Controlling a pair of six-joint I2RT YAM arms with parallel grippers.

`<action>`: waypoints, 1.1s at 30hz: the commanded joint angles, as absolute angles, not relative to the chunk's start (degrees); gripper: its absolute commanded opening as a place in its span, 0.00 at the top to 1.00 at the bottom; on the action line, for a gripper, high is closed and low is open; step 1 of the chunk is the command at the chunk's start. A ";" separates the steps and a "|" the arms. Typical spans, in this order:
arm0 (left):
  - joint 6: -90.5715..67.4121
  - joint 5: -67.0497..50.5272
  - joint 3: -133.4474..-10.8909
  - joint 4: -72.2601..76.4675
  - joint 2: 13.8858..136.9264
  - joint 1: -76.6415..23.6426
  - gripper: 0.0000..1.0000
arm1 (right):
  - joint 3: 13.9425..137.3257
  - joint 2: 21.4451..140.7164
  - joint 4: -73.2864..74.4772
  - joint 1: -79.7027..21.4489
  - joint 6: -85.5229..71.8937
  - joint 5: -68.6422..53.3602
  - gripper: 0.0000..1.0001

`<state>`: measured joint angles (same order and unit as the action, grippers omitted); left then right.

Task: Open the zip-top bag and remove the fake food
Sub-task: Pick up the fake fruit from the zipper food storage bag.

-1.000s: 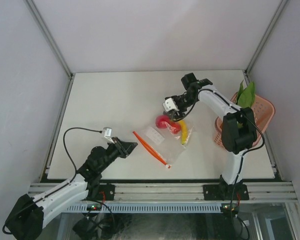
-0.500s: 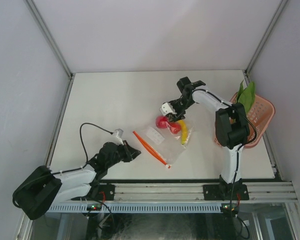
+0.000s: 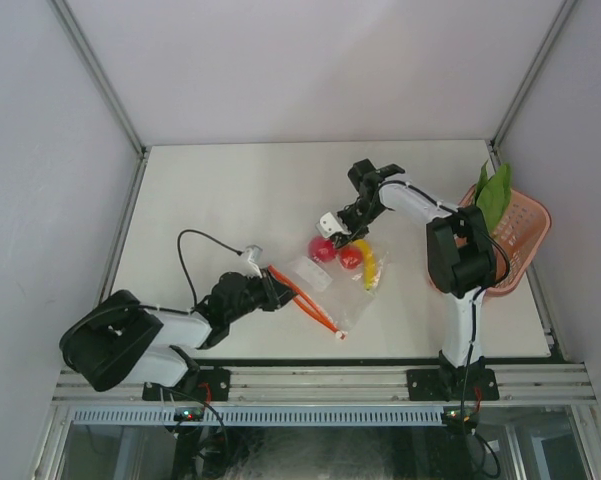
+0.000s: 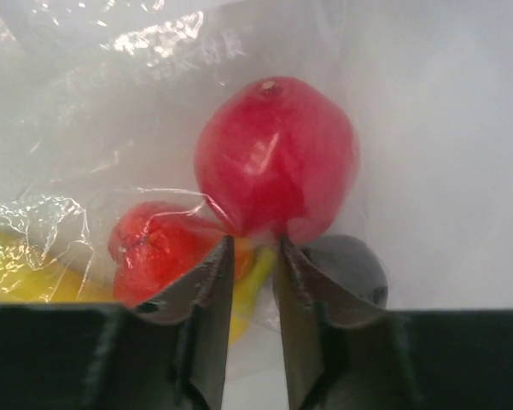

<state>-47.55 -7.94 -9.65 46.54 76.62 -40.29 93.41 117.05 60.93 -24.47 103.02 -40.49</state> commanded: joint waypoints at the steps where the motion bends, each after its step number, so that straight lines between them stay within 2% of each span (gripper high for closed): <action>1: -44.60 -7.59 -11.80 58.79 80.33 -40.61 0.79 | 91.90 116.36 63.37 -26.70 103.25 -41.21 0.78; 6: -39.26 -5.66 -11.21 64.84 81.77 -41.22 0.66 | 87.08 114.35 63.19 -28.25 102.04 -42.56 0.86; 10: -32.74 -3.53 -10.76 64.74 79.95 -42.04 0.58 | 87.52 113.78 64.55 -28.31 101.91 -43.91 0.87; 14: -28.46 -3.08 -10.18 65.99 80.35 -42.32 0.55 | 88.92 111.84 65.25 -26.91 101.87 -44.99 0.84; 18: -22.96 -2.90 -7.83 77.79 85.20 -43.39 0.54 | 88.22 108.83 64.46 -25.58 103.56 -46.41 0.73; 24: -16.65 -4.03 -9.71 79.38 88.73 -43.58 0.53 | 84.55 107.72 54.97 -26.45 101.51 -46.85 0.45; 33: -8.86 -1.41 -12.00 79.62 92.47 -43.77 0.43 | 91.68 115.10 58.22 -28.03 103.96 -46.90 0.43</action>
<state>-14.79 -2.87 -8.97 75.92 90.35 -43.38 87.15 112.79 57.34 -27.35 102.74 -45.15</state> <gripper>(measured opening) 0.550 0.579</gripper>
